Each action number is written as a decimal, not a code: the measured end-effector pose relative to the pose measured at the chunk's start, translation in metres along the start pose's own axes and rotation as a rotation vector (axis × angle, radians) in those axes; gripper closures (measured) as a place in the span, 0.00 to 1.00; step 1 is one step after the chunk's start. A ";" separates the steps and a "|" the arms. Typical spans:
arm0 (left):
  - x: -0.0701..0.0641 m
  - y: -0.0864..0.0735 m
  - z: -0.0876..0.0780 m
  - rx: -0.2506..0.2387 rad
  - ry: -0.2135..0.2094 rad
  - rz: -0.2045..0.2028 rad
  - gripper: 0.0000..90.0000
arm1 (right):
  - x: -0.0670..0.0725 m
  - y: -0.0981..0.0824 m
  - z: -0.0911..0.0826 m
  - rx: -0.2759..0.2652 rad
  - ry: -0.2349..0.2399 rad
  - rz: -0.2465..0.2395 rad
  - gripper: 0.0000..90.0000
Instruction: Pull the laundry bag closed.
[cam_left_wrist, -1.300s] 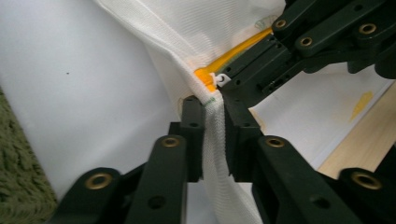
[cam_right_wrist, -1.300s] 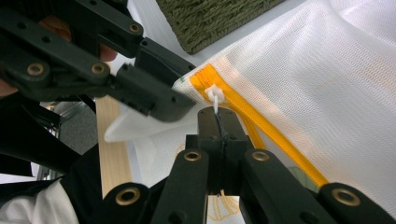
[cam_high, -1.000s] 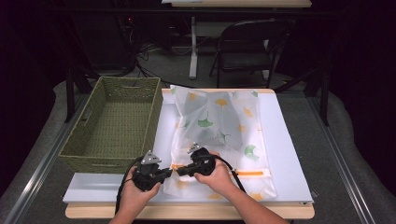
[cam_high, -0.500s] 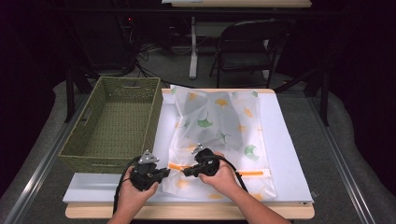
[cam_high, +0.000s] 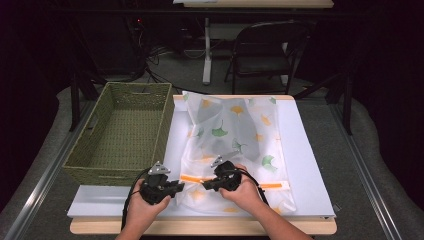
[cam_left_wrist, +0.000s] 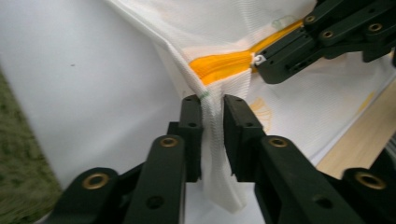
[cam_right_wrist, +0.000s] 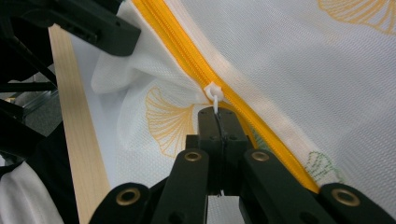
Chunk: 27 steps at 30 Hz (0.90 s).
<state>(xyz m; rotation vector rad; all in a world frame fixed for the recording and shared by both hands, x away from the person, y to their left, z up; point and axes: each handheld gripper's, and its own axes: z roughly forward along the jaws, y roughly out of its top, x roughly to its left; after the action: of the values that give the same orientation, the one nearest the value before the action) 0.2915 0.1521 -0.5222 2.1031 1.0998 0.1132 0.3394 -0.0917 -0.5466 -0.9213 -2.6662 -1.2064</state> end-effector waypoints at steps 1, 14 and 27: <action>0.000 0.001 0.001 0.001 -0.006 0.007 0.83 | 0.000 0.000 0.000 -0.001 0.002 0.007 1.00; -0.001 0.014 0.018 -0.007 -0.014 -0.003 0.67 | 0.002 0.001 0.003 -0.009 0.005 0.000 1.00; -0.002 0.015 0.025 -0.001 0.001 0.036 0.86 | 0.003 0.002 0.004 -0.018 0.000 0.002 1.00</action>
<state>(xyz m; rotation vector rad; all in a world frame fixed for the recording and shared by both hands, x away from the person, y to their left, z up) 0.3107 0.1309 -0.5297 2.1224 1.0624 0.1319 0.3383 -0.0862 -0.5472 -0.9271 -2.6581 -1.2318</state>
